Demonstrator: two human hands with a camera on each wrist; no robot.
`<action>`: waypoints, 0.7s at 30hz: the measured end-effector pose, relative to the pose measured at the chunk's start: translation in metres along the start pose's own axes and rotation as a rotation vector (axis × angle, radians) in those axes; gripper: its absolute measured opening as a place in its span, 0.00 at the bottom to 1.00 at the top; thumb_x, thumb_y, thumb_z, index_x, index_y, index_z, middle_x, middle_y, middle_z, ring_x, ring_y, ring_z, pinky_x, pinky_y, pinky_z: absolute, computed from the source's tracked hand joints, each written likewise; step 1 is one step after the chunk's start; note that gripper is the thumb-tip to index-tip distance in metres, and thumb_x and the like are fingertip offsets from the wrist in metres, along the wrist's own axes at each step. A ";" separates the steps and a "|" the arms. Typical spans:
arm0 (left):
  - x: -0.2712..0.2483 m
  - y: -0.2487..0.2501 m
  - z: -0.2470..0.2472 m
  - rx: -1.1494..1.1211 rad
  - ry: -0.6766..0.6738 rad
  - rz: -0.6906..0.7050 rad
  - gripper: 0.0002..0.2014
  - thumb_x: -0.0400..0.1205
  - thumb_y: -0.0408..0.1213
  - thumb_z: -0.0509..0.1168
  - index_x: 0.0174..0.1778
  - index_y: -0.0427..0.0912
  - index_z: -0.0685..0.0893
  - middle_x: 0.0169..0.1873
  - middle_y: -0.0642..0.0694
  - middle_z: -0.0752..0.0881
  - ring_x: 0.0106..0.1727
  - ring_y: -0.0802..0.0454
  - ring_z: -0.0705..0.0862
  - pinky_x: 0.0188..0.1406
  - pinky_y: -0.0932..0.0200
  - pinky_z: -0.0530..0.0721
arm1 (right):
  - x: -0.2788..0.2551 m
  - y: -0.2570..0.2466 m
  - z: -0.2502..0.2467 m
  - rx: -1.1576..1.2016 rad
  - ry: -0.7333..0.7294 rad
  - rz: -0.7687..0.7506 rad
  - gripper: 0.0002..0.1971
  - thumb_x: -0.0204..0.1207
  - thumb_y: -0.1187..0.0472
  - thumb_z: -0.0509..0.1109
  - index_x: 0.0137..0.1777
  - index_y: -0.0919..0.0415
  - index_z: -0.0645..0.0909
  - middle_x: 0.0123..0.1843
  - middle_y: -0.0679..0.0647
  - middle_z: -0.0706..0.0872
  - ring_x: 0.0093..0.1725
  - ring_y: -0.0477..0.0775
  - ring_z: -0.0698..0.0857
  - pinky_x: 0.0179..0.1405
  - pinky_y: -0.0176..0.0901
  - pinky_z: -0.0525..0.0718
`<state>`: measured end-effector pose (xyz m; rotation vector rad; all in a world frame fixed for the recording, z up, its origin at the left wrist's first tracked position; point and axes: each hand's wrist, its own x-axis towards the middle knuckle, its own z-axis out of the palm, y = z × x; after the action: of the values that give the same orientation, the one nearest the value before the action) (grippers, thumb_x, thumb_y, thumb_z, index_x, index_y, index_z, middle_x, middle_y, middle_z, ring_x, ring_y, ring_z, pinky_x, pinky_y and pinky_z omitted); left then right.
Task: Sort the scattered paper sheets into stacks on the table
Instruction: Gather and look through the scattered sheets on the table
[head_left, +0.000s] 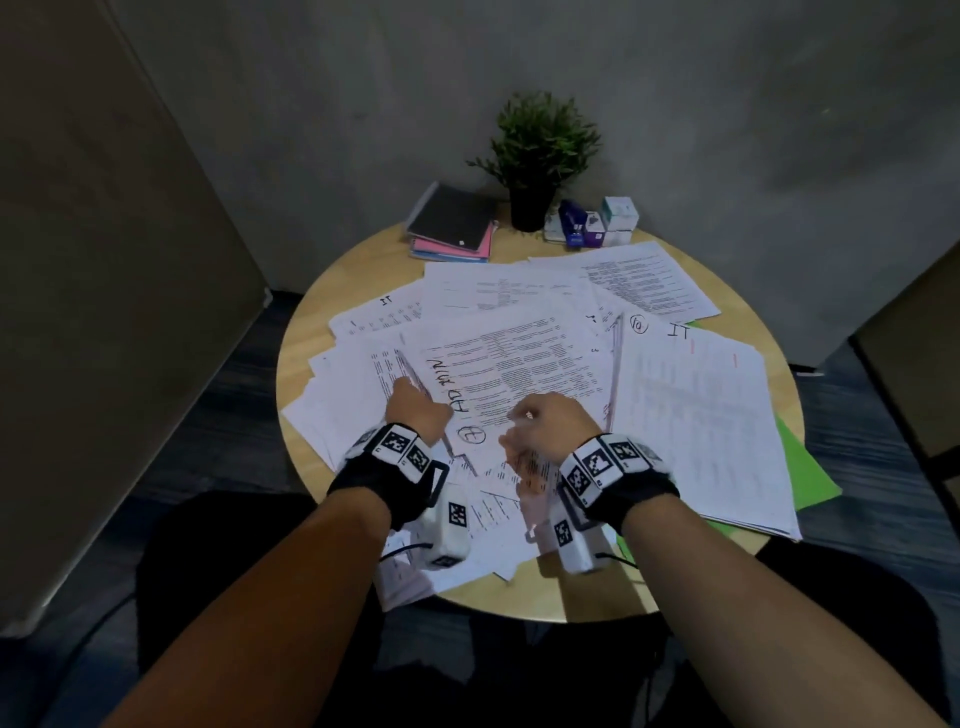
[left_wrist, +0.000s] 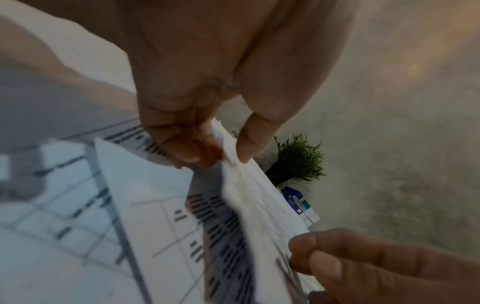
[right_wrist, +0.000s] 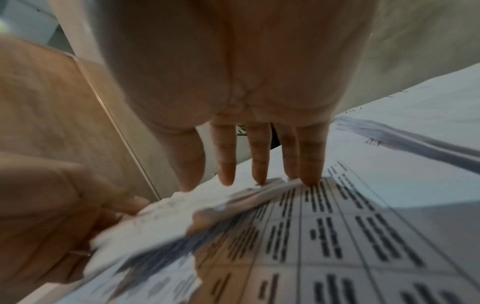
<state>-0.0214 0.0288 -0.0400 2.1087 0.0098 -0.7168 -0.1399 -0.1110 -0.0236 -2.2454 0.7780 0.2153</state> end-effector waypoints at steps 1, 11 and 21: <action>0.001 -0.001 0.002 0.015 0.001 0.016 0.34 0.78 0.30 0.70 0.78 0.32 0.62 0.63 0.33 0.81 0.62 0.34 0.83 0.54 0.48 0.83 | -0.001 0.001 0.003 0.019 -0.003 0.003 0.16 0.71 0.54 0.76 0.59 0.54 0.84 0.60 0.51 0.85 0.54 0.50 0.81 0.37 0.35 0.76; -0.018 0.017 -0.036 0.066 0.207 0.344 0.20 0.86 0.27 0.57 0.75 0.34 0.74 0.73 0.38 0.77 0.73 0.41 0.75 0.70 0.58 0.70 | -0.008 -0.009 -0.033 0.035 0.158 -0.067 0.19 0.78 0.56 0.72 0.68 0.56 0.77 0.67 0.51 0.81 0.53 0.47 0.81 0.40 0.29 0.77; -0.044 0.072 -0.131 -0.090 0.160 0.838 0.11 0.80 0.23 0.66 0.51 0.40 0.89 0.39 0.57 0.87 0.40 0.72 0.83 0.48 0.70 0.80 | -0.005 -0.074 -0.107 -0.028 0.452 -0.249 0.23 0.73 0.55 0.76 0.68 0.57 0.78 0.65 0.54 0.82 0.63 0.57 0.81 0.62 0.50 0.78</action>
<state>0.0248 0.0946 0.0935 1.8354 -0.6958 -0.0410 -0.1088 -0.1430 0.0989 -2.4226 0.7123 -0.4164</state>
